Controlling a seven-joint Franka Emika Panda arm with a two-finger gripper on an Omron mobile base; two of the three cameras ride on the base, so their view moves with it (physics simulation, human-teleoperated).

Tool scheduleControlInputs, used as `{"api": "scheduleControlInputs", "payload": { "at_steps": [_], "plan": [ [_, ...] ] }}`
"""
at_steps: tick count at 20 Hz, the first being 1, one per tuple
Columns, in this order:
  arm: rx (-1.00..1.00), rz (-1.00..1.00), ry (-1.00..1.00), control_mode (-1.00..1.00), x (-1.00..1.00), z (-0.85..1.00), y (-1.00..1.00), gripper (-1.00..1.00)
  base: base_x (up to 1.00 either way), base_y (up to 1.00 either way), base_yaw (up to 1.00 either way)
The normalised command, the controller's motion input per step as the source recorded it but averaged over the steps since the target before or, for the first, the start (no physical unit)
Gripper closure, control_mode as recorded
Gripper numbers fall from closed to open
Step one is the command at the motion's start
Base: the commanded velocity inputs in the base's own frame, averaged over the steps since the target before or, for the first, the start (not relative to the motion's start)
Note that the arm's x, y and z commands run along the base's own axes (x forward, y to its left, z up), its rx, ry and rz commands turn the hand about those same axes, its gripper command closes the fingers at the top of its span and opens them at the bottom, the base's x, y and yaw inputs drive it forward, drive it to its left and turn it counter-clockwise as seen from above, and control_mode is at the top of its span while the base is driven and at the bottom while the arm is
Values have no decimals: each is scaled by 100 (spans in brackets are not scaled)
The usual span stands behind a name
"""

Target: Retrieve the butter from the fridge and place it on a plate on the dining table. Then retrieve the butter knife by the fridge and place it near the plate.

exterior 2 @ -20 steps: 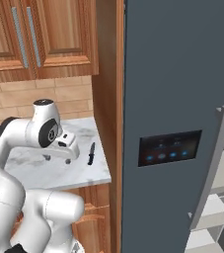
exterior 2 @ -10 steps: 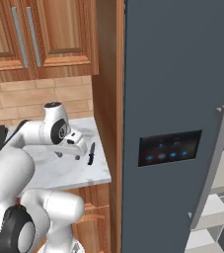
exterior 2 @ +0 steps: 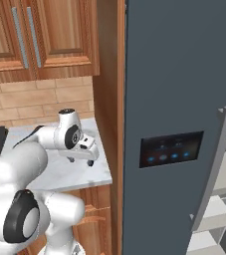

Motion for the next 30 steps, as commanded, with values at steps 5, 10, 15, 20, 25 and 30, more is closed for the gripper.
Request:
{"api": "scheduleControlInputs", "payload": {
  "at_steps": [5,10,15,20,25,30],
  "plan": [
    [0,0,0,-100,38,-16,0,-100,0,0,0],
    [0,0,0,-100,38,-25,0,-100,0,0,0],
    [0,0,0,-100,33,-29,0,-100,0,0,0],
    [0,0,0,-100,34,-29,-2,-100,0,0,0],
    [0,0,-1,-100,41,-28,-8,-100,0,0,0],
    [0,0,0,-100,38,-30,-5,-100,0,0,0]
  ]
}}
